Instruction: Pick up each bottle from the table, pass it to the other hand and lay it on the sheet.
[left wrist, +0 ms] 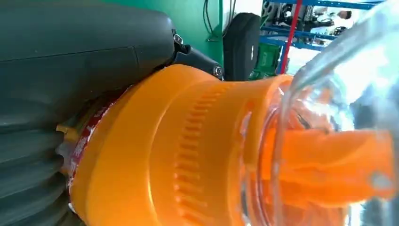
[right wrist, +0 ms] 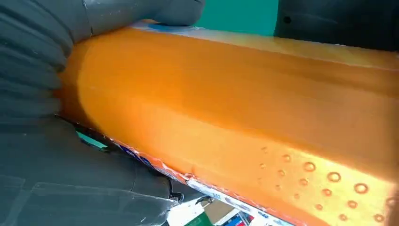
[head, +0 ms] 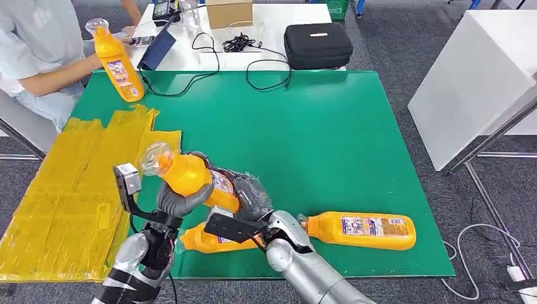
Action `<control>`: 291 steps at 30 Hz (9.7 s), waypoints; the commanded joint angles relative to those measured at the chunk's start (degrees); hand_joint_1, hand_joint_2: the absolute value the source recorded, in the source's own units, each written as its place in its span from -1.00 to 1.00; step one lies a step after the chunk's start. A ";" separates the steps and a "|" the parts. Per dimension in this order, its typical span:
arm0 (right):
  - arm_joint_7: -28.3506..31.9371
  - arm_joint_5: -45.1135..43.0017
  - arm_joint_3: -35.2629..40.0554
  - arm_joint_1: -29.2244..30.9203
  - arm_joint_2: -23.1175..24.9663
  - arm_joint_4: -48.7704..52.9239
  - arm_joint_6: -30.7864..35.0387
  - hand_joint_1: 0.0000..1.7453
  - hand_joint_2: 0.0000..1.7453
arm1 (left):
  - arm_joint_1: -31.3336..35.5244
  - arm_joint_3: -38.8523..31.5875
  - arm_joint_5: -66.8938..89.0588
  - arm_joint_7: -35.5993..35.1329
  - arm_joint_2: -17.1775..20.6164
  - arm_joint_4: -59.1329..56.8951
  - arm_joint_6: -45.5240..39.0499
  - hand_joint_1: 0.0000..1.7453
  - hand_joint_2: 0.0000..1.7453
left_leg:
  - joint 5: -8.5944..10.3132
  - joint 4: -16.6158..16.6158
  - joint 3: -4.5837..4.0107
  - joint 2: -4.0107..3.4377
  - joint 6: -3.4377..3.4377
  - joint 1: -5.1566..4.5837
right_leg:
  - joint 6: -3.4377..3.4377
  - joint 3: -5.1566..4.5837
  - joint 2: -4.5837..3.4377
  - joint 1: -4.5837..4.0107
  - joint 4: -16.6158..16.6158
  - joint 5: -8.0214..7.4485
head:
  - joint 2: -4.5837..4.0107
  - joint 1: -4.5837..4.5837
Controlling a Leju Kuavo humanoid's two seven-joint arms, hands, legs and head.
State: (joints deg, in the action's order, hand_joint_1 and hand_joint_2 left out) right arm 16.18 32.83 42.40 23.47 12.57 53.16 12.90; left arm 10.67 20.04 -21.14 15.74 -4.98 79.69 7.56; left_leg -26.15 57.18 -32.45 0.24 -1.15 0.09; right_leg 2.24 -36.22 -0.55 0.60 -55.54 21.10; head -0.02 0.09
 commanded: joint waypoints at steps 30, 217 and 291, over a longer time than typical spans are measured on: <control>5.85 -4.52 -13.34 -14.50 -11.82 45.92 4.63 -1.00 1.00 | 15.74 4.08 111.14 -19.45 16.78 -4.14 -42.52 1.00 1.00 | -0.09 -0.02 0.31 0.01 0.10 0.06 | -0.11 0.30 0.08 -0.09 -0.01 0.10 | 0.00 0.02; -4.04 11.00 -18.73 -9.24 -7.02 18.10 13.05 0.94 1.00 | 1.71 -5.04 -3.66 -5.16 3.85 -2.15 12.76 -1.00 1.00 | -0.14 -0.04 0.35 -0.07 0.08 0.05 | -0.07 0.34 -0.02 -0.05 0.01 0.12 | 0.00 0.00; -3.77 16.61 0.59 -3.57 -2.68 1.80 16.98 1.00 1.00 | 4.28 -6.93 -11.43 -6.21 1.34 -6.15 4.83 1.00 1.00 | -0.12 -0.02 0.34 0.05 0.09 0.08 | -0.08 0.39 0.09 -0.08 0.01 0.13 | 0.00 -0.02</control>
State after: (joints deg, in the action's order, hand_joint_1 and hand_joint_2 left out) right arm 11.98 49.59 40.79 18.07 11.04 58.03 29.53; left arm 12.83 14.19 -32.39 9.57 -2.97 76.59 12.83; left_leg -26.14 57.18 -32.48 0.23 -1.12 0.10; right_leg 2.22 -36.23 -0.59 0.61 -55.57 21.09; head -0.02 0.07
